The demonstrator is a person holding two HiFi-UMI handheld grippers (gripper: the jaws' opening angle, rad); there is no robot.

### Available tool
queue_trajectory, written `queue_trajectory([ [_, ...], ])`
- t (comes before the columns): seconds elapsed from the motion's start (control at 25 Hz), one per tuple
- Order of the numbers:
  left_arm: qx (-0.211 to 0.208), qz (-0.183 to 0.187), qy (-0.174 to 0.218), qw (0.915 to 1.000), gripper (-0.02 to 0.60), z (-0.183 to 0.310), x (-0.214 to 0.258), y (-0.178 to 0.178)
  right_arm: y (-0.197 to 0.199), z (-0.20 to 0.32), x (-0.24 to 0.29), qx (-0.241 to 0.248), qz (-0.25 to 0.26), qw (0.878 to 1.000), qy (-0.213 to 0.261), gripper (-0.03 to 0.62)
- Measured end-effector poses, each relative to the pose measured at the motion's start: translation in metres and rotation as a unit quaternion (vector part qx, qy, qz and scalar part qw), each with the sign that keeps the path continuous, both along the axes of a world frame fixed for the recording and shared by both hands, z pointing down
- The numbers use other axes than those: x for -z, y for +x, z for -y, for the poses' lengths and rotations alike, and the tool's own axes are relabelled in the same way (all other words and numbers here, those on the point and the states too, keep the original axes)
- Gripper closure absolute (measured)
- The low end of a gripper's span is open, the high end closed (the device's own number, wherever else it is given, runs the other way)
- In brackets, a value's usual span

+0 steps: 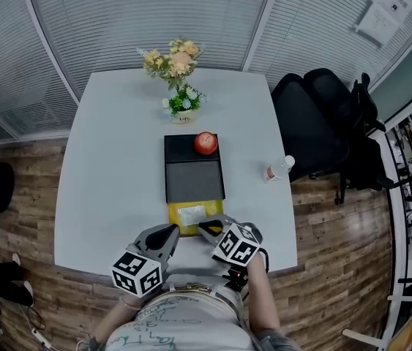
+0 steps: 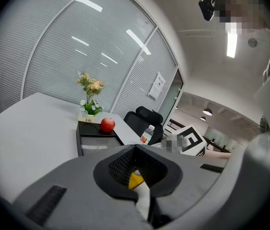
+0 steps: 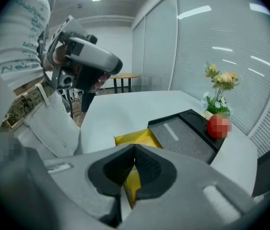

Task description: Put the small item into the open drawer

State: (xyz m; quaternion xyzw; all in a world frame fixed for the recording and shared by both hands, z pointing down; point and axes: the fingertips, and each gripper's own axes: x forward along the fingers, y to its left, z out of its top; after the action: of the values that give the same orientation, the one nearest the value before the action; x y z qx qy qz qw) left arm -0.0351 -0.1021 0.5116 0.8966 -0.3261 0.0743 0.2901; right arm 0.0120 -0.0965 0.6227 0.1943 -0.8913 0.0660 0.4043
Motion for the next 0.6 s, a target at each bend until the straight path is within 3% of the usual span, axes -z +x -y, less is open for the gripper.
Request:
queue_trajectory([
  [0.2, -0.010, 0.008, 0.009, 0.9999, 0.584, 0.000, 0.001, 0.004, -0.006, 0.000, 0.035, -0.004, 0.069, 0.996, 0.047, 0.591],
  [0.6, -0.018, 0.016, 0.026, 0.9994, 0.584, 0.002, 0.004, 0.007, -0.014, -0.006, 0.079, -0.006, 0.144, 0.983, 0.115, 0.591],
])
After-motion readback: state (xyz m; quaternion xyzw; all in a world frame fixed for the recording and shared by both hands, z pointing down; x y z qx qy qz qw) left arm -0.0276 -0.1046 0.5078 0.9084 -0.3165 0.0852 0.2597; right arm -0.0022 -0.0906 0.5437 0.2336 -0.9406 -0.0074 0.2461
